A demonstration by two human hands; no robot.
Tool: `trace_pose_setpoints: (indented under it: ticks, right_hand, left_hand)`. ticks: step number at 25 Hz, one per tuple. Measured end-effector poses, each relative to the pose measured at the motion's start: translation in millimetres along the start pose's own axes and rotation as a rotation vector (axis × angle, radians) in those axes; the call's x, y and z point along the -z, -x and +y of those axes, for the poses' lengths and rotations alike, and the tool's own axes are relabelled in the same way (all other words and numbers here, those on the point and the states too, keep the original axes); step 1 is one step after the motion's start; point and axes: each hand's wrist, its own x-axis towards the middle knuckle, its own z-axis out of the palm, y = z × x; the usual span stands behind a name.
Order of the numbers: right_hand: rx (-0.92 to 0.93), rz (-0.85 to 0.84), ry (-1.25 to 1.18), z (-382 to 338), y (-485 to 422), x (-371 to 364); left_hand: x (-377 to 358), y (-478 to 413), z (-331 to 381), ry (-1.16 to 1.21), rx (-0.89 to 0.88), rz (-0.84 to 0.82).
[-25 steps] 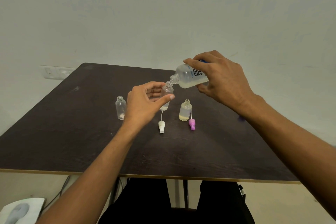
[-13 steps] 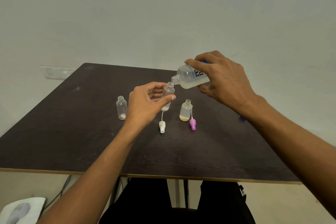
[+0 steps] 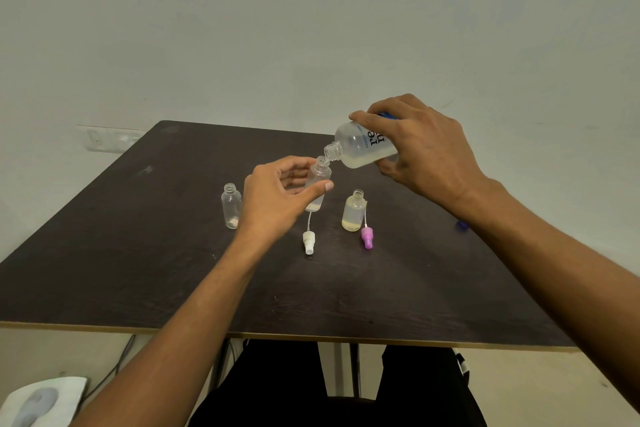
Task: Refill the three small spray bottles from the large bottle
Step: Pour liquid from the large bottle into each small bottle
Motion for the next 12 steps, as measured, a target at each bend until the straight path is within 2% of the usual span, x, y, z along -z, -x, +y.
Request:
trace_pose_setpoints:
  ticks: [12]
  right_hand:
    - [-0.001,-0.002,0.003,-1.7,-0.4,-0.1]
  left_hand:
    - [1.4,0.6,-1.2,0.015,-0.005,0.000]
